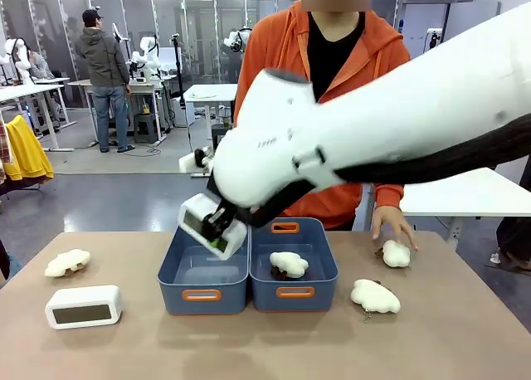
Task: Sort the digital clocks into the basket.
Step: Pick up the Digital clock from the table and place it into the empty Plastic storage basket.
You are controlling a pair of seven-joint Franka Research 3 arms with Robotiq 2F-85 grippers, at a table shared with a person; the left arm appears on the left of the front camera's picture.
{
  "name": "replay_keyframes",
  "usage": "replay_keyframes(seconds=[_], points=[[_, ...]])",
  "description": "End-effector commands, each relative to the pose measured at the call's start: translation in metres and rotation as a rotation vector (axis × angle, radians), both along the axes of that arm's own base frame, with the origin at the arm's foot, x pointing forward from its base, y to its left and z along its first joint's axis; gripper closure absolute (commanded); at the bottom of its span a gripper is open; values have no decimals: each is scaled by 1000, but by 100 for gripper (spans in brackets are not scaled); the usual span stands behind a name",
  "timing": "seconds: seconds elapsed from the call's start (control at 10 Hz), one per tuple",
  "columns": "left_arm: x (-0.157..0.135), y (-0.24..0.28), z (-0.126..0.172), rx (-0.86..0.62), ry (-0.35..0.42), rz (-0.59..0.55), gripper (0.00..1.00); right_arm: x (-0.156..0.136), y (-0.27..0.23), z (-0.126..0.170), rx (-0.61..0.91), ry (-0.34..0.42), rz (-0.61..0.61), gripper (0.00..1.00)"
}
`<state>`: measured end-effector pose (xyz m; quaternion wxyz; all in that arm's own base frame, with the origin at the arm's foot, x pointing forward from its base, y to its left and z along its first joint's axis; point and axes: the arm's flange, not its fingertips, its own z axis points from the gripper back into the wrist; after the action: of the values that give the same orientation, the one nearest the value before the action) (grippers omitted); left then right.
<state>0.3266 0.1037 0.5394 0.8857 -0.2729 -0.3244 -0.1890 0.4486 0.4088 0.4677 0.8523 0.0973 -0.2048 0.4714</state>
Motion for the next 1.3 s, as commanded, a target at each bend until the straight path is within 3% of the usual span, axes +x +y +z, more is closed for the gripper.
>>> replay_keyframes(seconds=[0.0, 0.3, 0.5, 0.6, 0.9, 1.2], points=[[0, 1, -1, -9, -10, -21, 0, 19, 18, -27, 50, -83, -31, 100], [0, 1, -1, -9, -10, -21, 0, 17, 29, -56, 5, -89, -25, 100], [0, 1, -1, -9, -10, -21, 0, 22, 25, -54, 17, -69, -39, 100], [0, 1, -1, -9, -10, -21, 0, 22, 22, -53, 19, -65, -39, 40], [0, 1, -1, -9, -10, -21, 0, 22, 17, -54, 9, -59, -41, 3], [0, 1, -1, -9, -10, -21, 0, 20, 15, -51, 14, -63, -44, 0]])
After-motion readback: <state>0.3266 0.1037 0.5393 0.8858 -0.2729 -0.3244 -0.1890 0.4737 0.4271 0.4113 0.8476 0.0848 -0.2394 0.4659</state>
